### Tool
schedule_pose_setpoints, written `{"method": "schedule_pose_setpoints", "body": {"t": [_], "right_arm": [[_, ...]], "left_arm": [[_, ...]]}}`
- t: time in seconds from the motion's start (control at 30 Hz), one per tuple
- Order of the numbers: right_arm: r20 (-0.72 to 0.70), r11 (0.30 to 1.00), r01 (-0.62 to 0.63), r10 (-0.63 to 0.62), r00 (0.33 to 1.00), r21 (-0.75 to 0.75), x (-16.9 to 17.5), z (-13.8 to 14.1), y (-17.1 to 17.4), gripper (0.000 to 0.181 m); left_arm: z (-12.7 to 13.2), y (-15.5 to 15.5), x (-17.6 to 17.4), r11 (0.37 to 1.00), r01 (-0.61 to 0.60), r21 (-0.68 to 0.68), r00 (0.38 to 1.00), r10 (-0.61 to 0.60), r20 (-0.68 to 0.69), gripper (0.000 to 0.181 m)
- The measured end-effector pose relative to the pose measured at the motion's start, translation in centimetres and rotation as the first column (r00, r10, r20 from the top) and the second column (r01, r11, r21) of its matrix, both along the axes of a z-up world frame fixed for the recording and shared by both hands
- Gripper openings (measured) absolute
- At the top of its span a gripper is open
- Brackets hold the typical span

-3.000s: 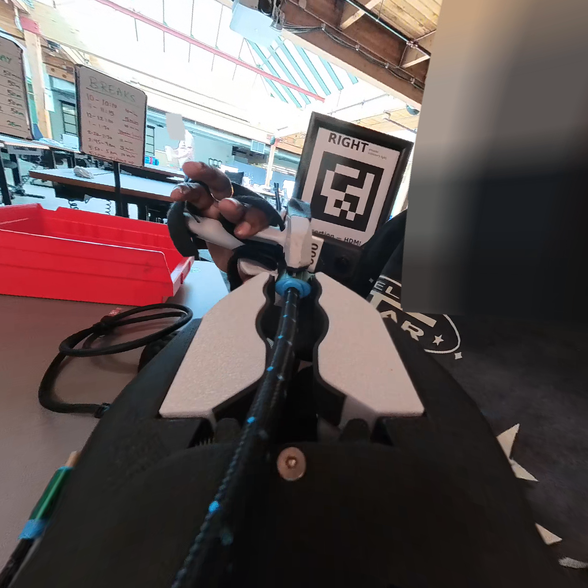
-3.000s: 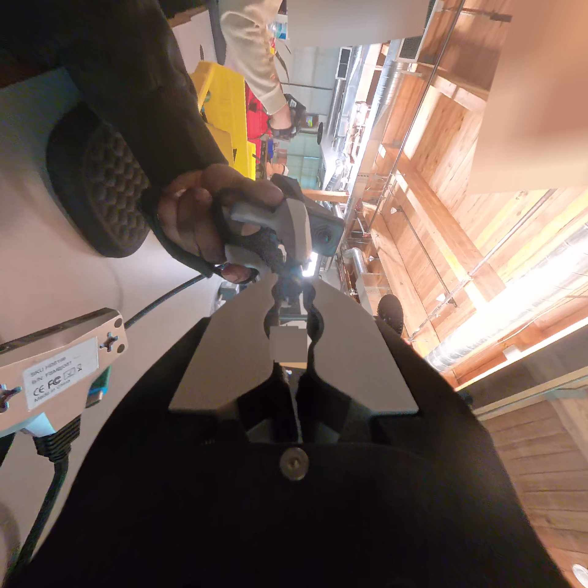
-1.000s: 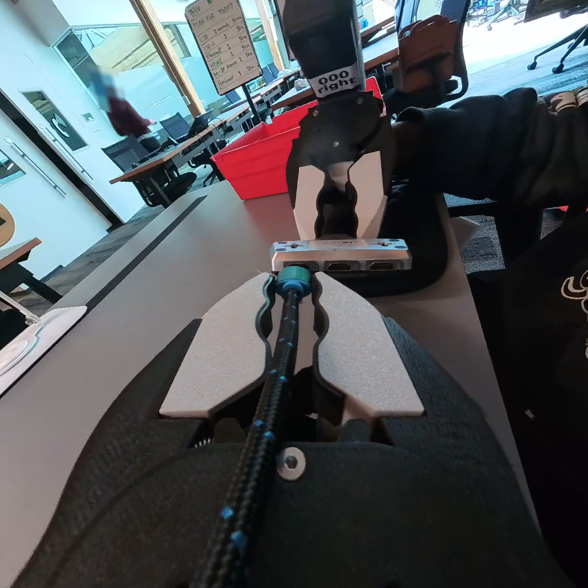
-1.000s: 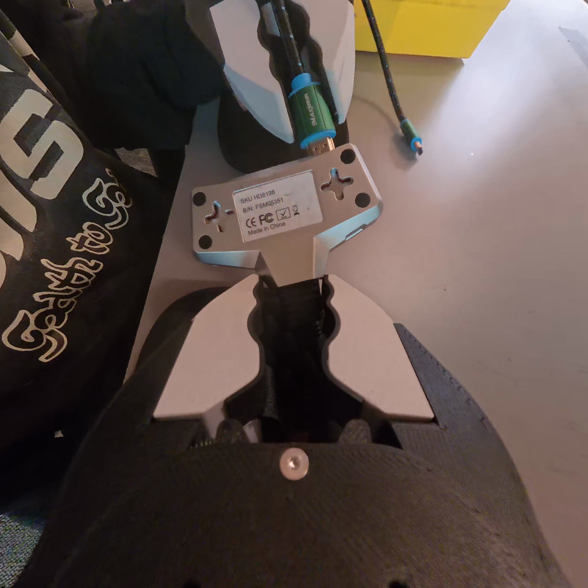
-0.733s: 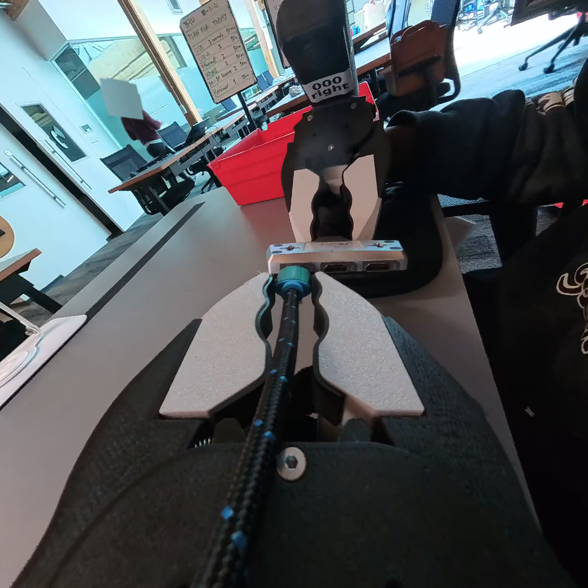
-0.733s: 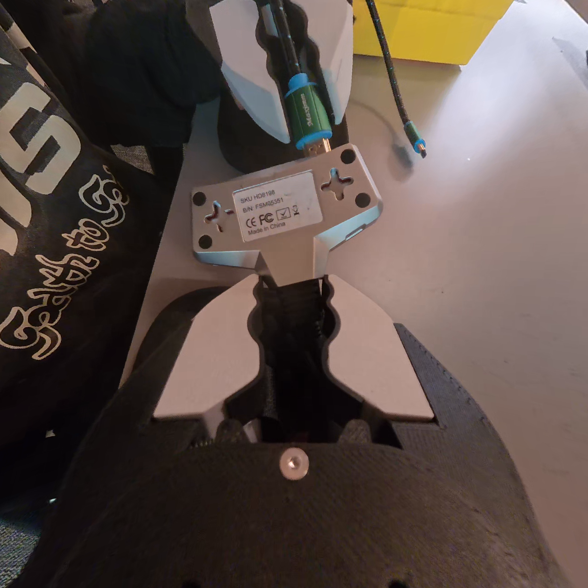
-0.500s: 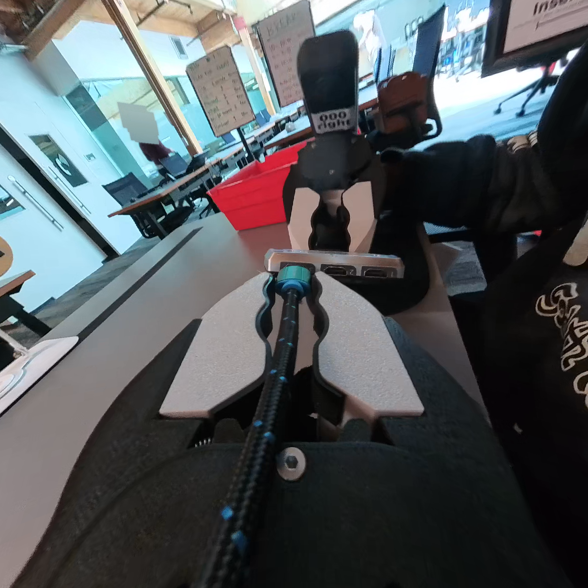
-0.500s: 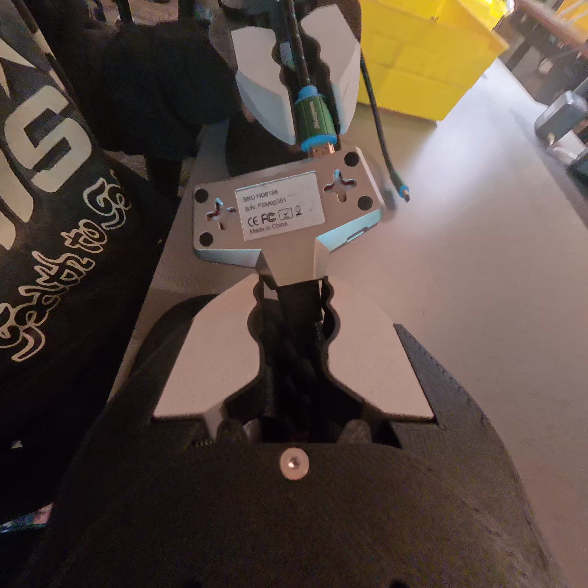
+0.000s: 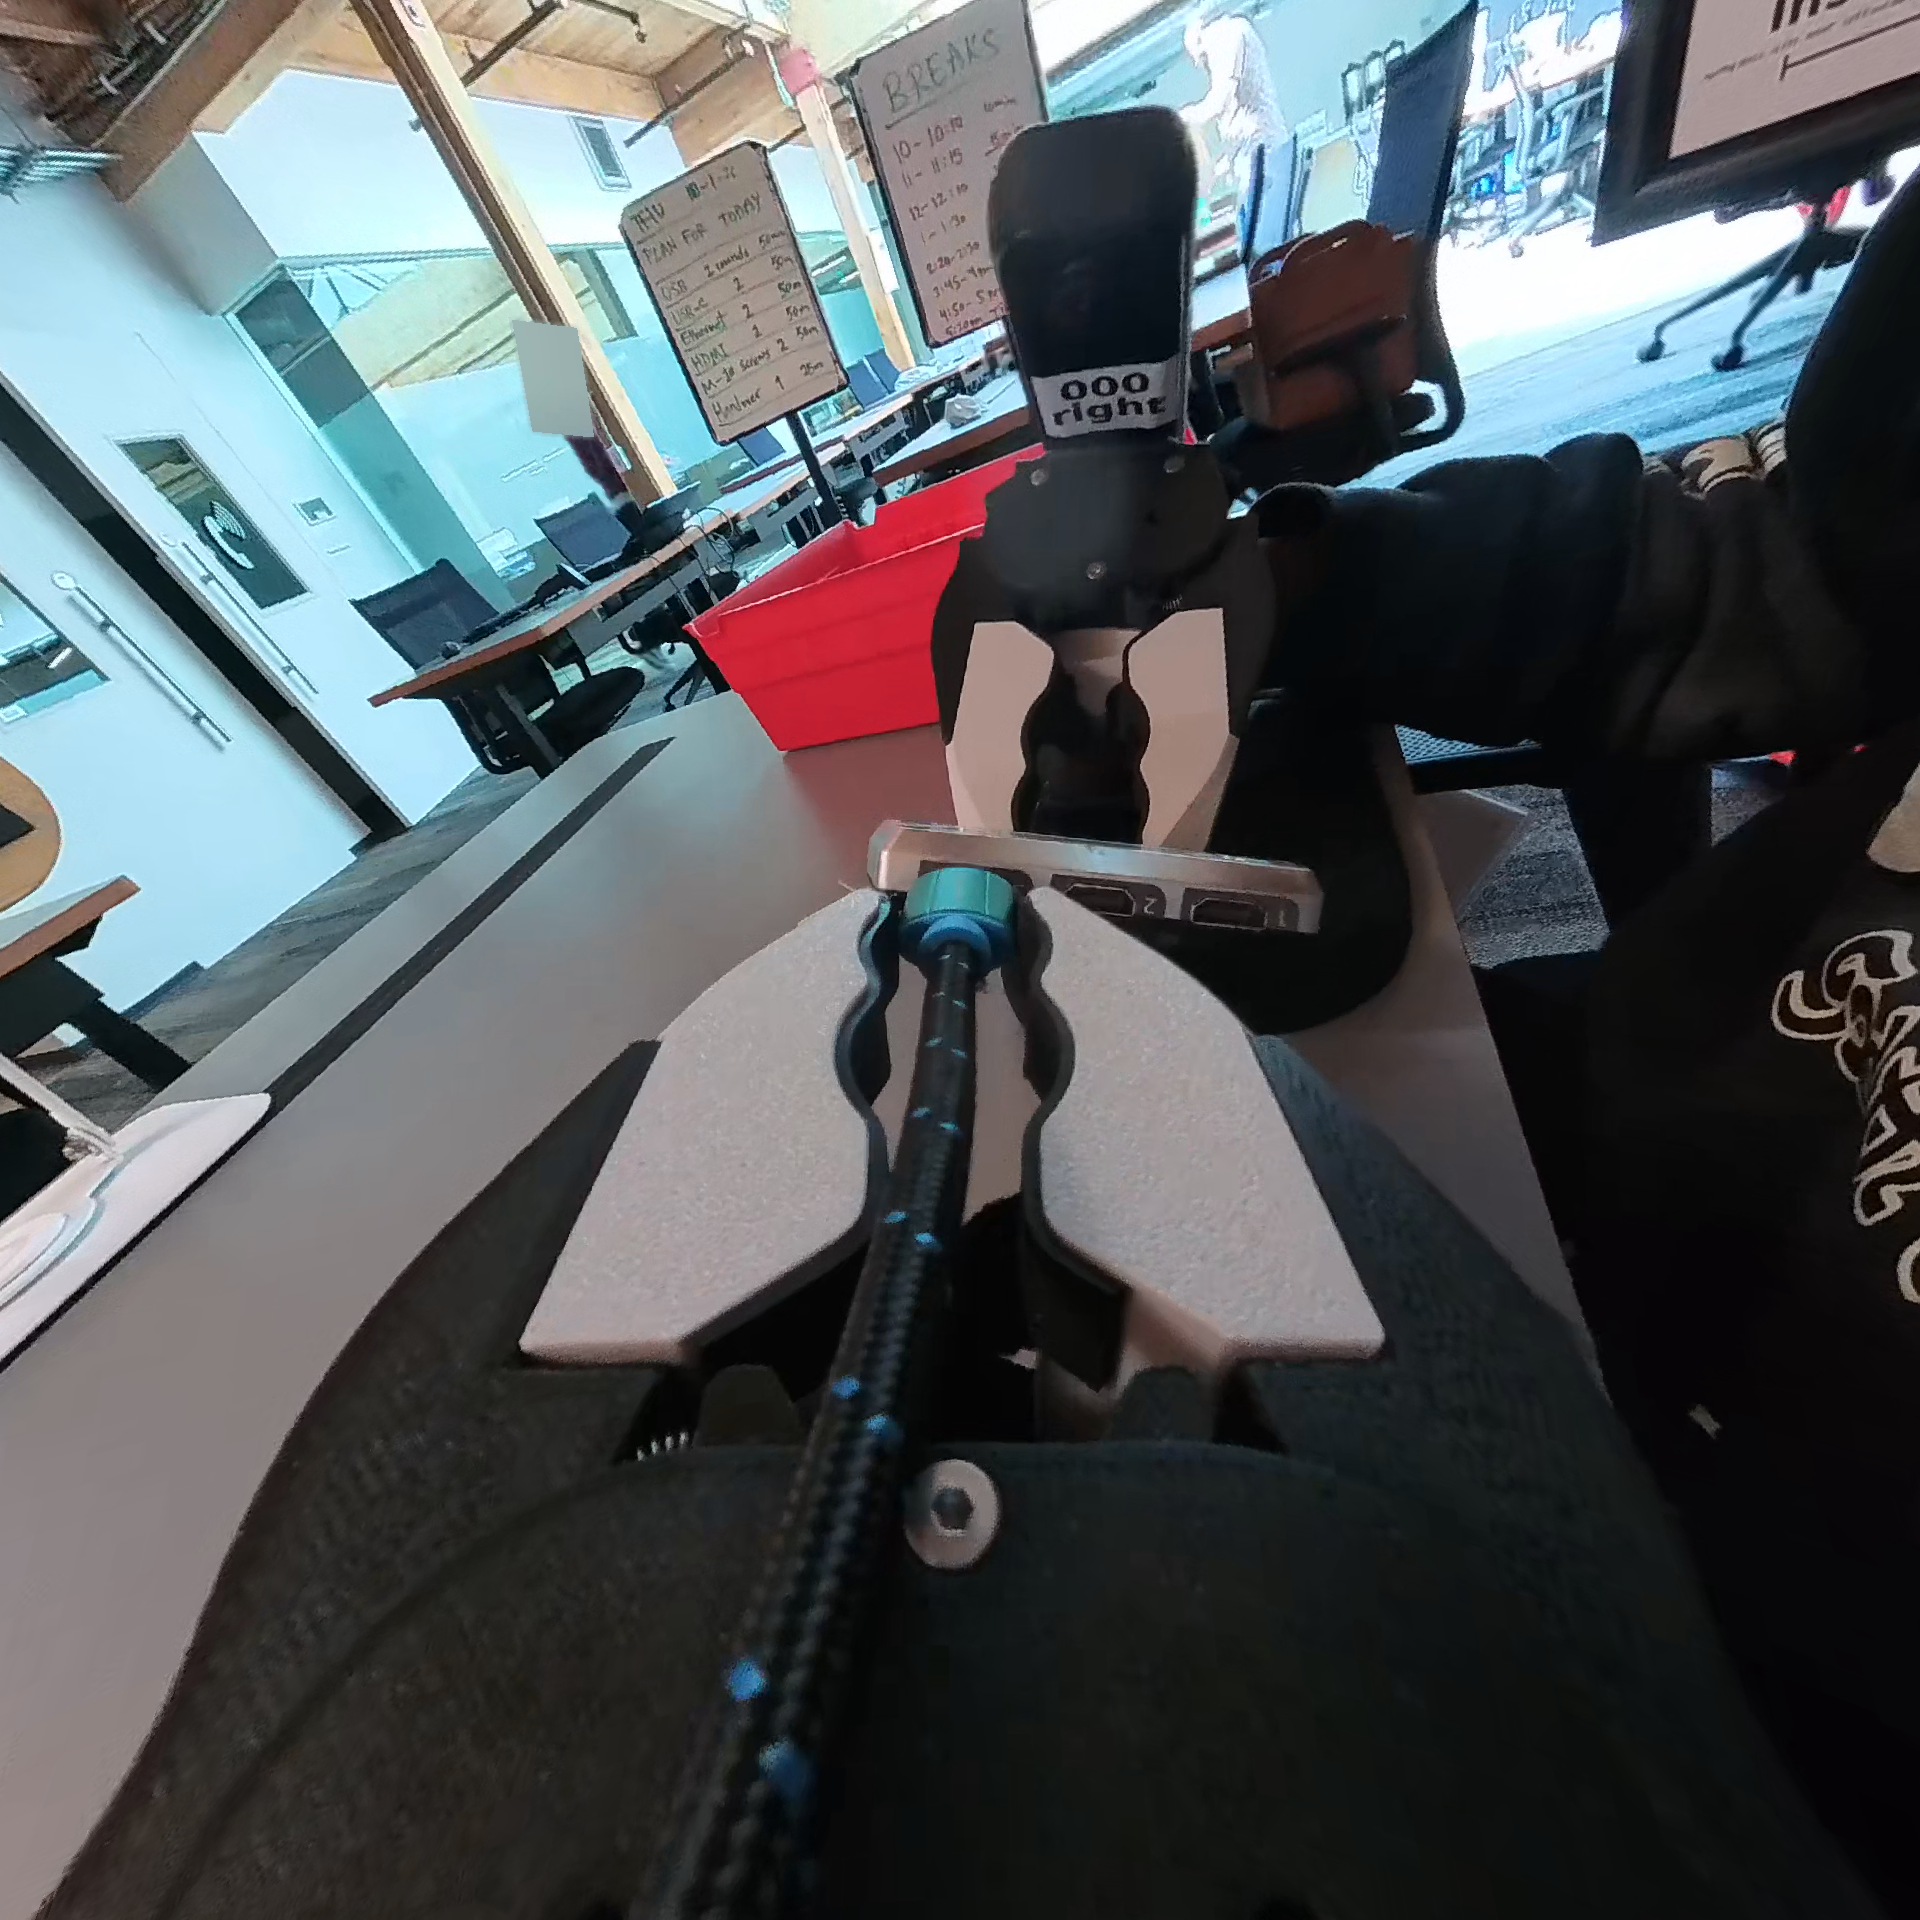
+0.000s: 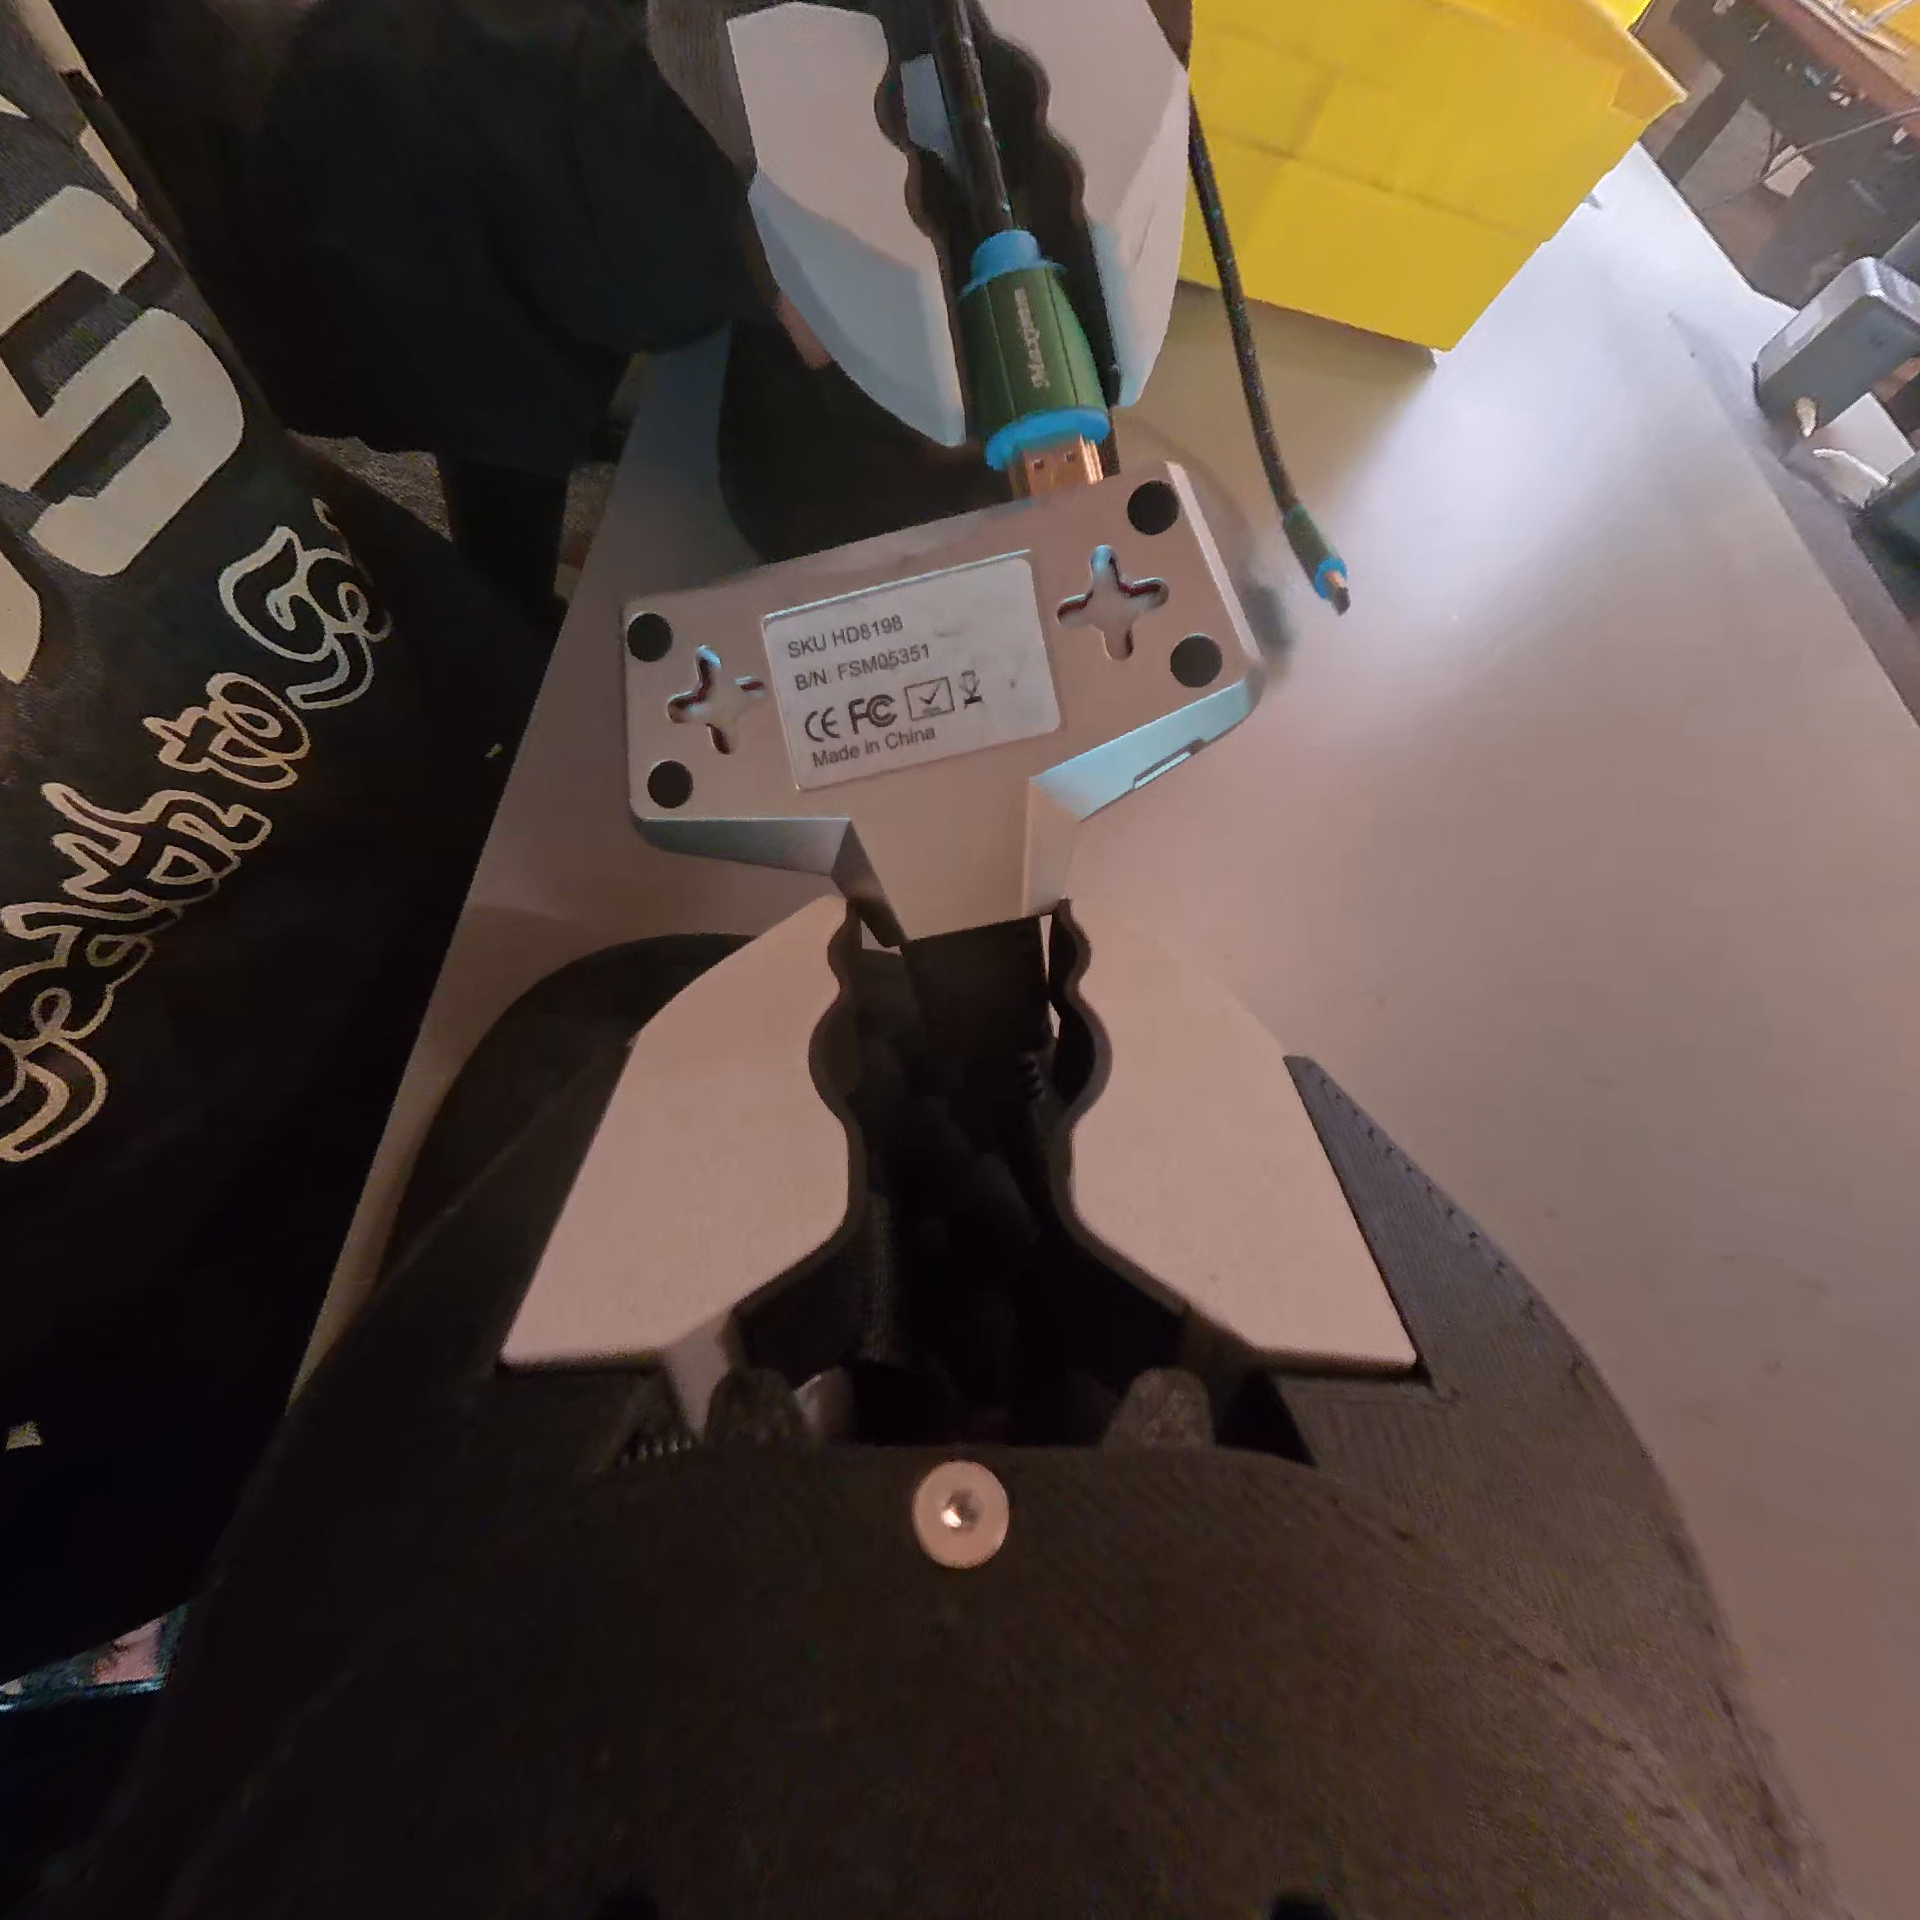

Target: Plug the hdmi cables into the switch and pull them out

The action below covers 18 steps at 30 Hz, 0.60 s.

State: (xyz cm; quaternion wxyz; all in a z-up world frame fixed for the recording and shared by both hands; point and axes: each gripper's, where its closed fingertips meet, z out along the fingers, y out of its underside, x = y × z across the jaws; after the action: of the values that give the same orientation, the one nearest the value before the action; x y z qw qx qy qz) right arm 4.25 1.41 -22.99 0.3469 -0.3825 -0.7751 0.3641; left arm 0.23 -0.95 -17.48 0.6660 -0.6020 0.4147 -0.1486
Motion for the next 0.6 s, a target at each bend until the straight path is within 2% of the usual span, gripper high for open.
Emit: {"method": "schedule_pose_setpoints", "body": {"t": [0.17, 0.4, 0.6], "right_arm": [[0.013, 1.0, -0.026, 0.026, 1.0, 0.001, 0.2, -0.3, -0.3, 0.035], [-0.007, 0.999, -0.032, 0.032, 0.999, -0.006, 0.3, 0.1, -0.3, 0.035], [-0.029, 0.993, -0.108, 0.109, 0.994, 0.055, 0.6, 0.1, -1.4, 0.037]], "left_arm": [[-0.7, -0.2, 0.2, 1.0, 0.006, 0.014, 0.998, -0.005, -0.069, 0.021], [-0.7, 0.2, 0.3, 1.0, -0.016, -0.006, 0.999, 0.016, -0.052, 0.021], [-1.2, -0.2, 0.9, 0.997, 0.048, -0.058, 0.997, -0.051, -0.051, 0.021]]}}
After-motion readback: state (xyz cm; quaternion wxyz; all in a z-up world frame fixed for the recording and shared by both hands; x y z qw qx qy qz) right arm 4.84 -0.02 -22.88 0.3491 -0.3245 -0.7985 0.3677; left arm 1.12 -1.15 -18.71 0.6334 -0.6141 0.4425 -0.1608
